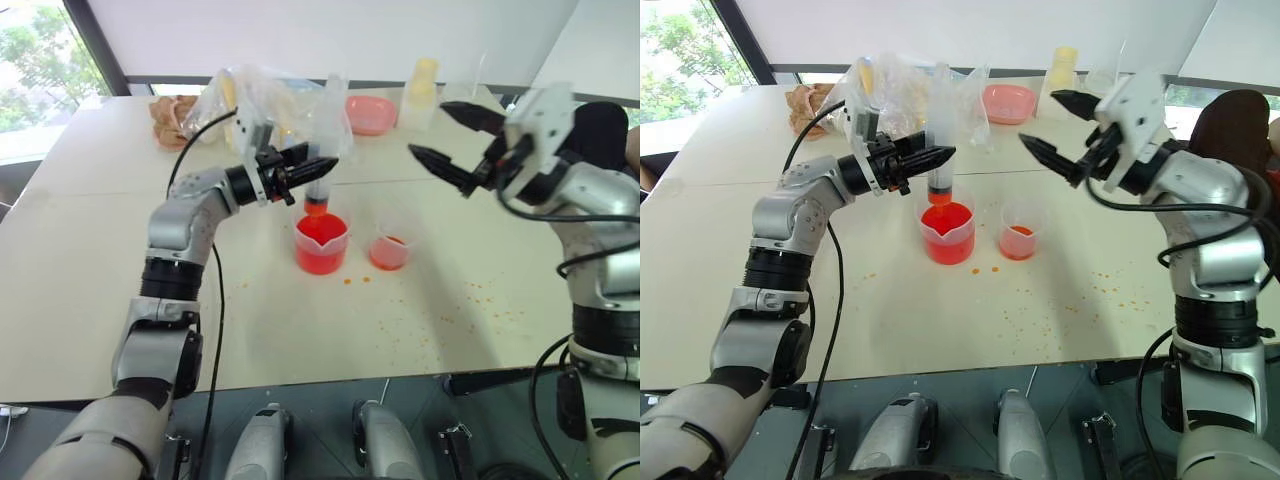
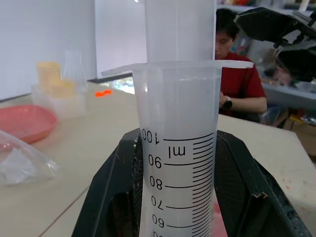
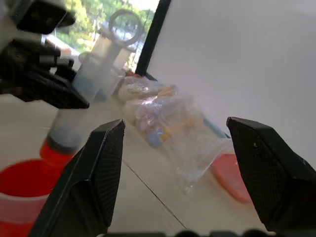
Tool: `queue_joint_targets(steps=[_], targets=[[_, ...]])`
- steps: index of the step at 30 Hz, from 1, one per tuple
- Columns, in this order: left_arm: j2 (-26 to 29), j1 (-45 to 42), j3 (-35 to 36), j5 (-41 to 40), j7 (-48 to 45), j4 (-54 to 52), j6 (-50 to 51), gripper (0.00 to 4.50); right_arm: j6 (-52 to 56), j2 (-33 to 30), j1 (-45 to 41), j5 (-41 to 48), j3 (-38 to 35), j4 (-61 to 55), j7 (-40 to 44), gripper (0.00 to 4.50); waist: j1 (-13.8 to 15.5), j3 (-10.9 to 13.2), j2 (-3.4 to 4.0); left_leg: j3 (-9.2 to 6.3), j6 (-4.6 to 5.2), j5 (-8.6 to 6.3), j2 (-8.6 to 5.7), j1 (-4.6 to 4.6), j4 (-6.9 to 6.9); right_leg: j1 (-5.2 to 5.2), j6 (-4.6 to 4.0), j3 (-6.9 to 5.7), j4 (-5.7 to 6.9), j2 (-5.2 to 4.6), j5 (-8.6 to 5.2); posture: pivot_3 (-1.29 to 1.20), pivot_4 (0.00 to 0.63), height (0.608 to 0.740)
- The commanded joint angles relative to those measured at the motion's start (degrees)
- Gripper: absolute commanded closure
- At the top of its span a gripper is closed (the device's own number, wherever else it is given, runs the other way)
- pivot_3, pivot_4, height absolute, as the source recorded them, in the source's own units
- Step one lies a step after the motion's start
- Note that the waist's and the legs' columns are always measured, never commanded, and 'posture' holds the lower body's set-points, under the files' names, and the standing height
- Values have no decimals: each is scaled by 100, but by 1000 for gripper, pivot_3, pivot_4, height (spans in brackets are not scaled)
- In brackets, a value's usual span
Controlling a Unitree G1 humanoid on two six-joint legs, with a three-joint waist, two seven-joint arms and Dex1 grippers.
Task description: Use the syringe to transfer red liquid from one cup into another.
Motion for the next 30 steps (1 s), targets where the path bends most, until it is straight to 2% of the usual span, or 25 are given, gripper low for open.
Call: queue_joint_targets(steps=[1,6,11,18,30], targets=[[18,-434,206,-218,-26,-135,-52,3053,237,-126,92,279,-544,-367,-378,1079,-3,0,0,1,0,0,0,0,0,0,0,0,-1,0,0,0,150,740],[-378,-1155,172,-354,-79,67,-271,3053,47,-385,162,3,-781,-240,-682,1079,16,0,0,6,0,0,-4,-3,1,0,0,1,-5,0,0,0,150,740],[-1106,-1547,-51,-52,68,807,-902,3053,-396,-731,59,-393,-734,18,-739,1079,30,0,0,10,1,0,-6,0,1,5,0,2,-10,-1,0,0,150,740],[-1914,-1616,-413,401,-28,1762,-1680,3053,-689,-1008,-88,-685,-675,87,-776,1079,1,0,0,12,3,-1,-5,-1,0,4,1,2,-12,2,-1,0,150,740],[-2073,-1275,-599,700,-252,1847,-1821,3053,-635,-991,-43,-682,-304,-192,-650,1079,4,0,0,10,6,-3,-3,0,0,4,0,3,-13,3,-1,0,150,740]])
